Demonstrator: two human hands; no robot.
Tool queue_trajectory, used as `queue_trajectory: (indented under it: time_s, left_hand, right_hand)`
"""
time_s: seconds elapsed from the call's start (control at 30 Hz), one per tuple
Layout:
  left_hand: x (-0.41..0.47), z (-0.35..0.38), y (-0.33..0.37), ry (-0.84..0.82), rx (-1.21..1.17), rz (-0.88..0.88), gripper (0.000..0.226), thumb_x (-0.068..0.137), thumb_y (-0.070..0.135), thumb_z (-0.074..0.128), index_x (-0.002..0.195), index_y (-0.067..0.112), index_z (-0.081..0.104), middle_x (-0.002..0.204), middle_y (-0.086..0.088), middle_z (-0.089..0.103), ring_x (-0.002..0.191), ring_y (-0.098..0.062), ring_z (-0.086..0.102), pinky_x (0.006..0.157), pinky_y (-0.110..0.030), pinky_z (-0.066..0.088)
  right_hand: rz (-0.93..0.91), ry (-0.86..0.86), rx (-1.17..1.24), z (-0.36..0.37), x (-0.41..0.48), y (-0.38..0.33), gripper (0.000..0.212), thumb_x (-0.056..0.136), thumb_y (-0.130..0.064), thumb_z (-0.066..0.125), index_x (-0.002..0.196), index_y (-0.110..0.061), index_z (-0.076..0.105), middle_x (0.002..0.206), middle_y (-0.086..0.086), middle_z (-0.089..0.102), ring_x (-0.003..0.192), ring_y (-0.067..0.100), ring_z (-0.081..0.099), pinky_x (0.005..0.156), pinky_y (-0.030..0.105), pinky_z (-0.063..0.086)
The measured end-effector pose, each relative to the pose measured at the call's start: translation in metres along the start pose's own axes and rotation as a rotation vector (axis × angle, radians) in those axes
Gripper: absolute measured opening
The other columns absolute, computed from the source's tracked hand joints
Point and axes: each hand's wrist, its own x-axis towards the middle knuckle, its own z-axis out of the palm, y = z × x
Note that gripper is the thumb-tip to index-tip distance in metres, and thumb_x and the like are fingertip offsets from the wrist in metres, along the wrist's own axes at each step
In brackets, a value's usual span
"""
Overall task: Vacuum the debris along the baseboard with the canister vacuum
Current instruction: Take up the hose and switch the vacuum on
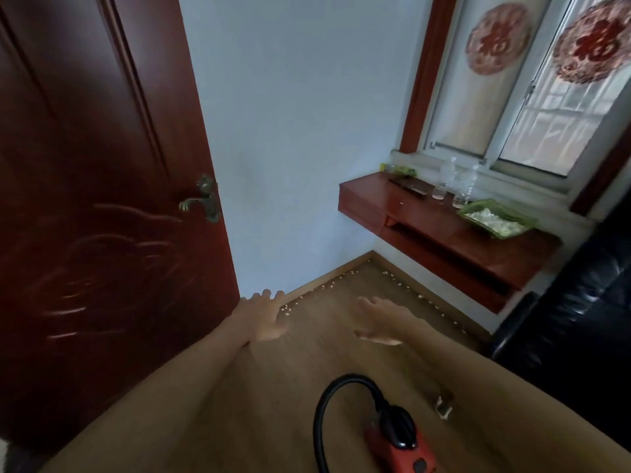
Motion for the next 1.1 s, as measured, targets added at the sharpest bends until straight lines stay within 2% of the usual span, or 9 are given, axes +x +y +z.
queue_trajectory:
  time_s: [0.13, 0.37, 0.47, 0.53, 0.67, 0.8, 0.9, 1.1]
  left_hand:
    - [0.032, -0.001, 0.037, -0.012, -0.014, 0.103, 0.059, 0.089, 0.046, 0.049, 0.14, 0.021, 0.034, 0.124, -0.005, 0.049, 0.113, -0.025, 0.051, 0.091, -0.04, 0.037]
    - [0.082, -0.01, 0.095, -0.016, 0.024, 0.212, 0.067, 0.089, 0.052, 0.051, 0.145, 0.023, 0.03, 0.129, -0.006, 0.051, 0.116, -0.027, 0.052, 0.098, -0.045, 0.043]
    - [0.101, -0.01, 0.122, -0.028, 0.063, 0.252, 0.064, 0.091, 0.052, 0.052, 0.142, 0.02, 0.033, 0.136, -0.005, 0.049, 0.121, -0.027, 0.051, 0.098, -0.041, 0.044]
    - [0.113, -0.008, 0.141, -0.045, 0.073, 0.274, 0.065, 0.092, 0.052, 0.052, 0.144, 0.019, 0.032, 0.143, -0.007, 0.045, 0.125, -0.028, 0.049, 0.1, -0.04, 0.044]
    - [0.133, -0.001, 0.177, -0.067, 0.126, 0.324, 0.072, 0.093, 0.053, 0.052, 0.151, 0.02, 0.024, 0.155, -0.008, 0.034, 0.135, -0.03, 0.044, 0.109, -0.047, 0.04]
    - [0.149, 0.007, 0.214, -0.109, 0.175, 0.402, 0.074, 0.093, 0.053, 0.053, 0.151, 0.019, 0.023, 0.154, -0.009, 0.035, 0.137, -0.03, 0.042, 0.11, -0.047, 0.04]
    - [0.165, 0.015, 0.239, -0.13, 0.192, 0.469, 0.073, 0.093, 0.053, 0.054, 0.15, 0.019, 0.025, 0.151, -0.009, 0.039, 0.132, -0.028, 0.047, 0.107, -0.046, 0.044]
    - [0.199, 0.034, 0.283, -0.191, 0.263, 0.607, 0.076, 0.093, 0.055, 0.05, 0.152, 0.018, 0.02, 0.151, -0.012, 0.037, 0.131, -0.03, 0.048, 0.107, -0.049, 0.042]
  right_hand:
    - [0.115, -0.005, 0.036, 0.002, -0.005, 0.041, 0.088, 0.09, -0.059, 0.056, 0.157, -0.023, 0.013, 0.157, 0.011, 0.031, 0.139, 0.031, 0.039, 0.11, 0.047, 0.041]
    - [0.223, 0.019, 0.081, -0.004, -0.012, 0.109, 0.084, 0.091, -0.06, 0.054, 0.155, -0.02, 0.017, 0.153, 0.012, 0.037, 0.135, 0.03, 0.043, 0.107, 0.044, 0.042]
    - [0.271, 0.014, 0.1, 0.002, -0.021, 0.138, 0.085, 0.091, -0.061, 0.054, 0.156, -0.021, 0.017, 0.153, 0.01, 0.036, 0.135, 0.03, 0.043, 0.107, 0.044, 0.042]
    - [0.304, 0.0, 0.111, 0.009, -0.028, 0.157, 0.085, 0.09, -0.062, 0.054, 0.155, -0.021, 0.017, 0.153, 0.01, 0.036, 0.134, 0.029, 0.044, 0.106, 0.044, 0.043]
    - [0.368, -0.051, 0.147, 0.029, -0.048, 0.194, 0.088, 0.091, -0.064, 0.051, 0.156, -0.019, 0.014, 0.155, 0.011, 0.033, 0.136, 0.031, 0.041, 0.108, 0.045, 0.042]
    - [0.433, -0.094, 0.163, 0.05, -0.069, 0.223, 0.088, 0.092, -0.064, 0.048, 0.157, -0.019, 0.01, 0.158, 0.011, 0.028, 0.139, 0.032, 0.036, 0.109, 0.045, 0.04]
    - [0.477, -0.109, 0.176, 0.063, -0.085, 0.24, 0.088, 0.091, -0.065, 0.049, 0.157, -0.019, 0.012, 0.155, 0.011, 0.031, 0.136, 0.032, 0.038, 0.106, 0.044, 0.042]
    - [0.644, -0.134, 0.249, 0.095, -0.113, 0.267, 0.087, 0.091, -0.066, 0.048, 0.156, -0.019, 0.015, 0.152, 0.01, 0.036, 0.135, 0.032, 0.039, 0.104, 0.045, 0.044]
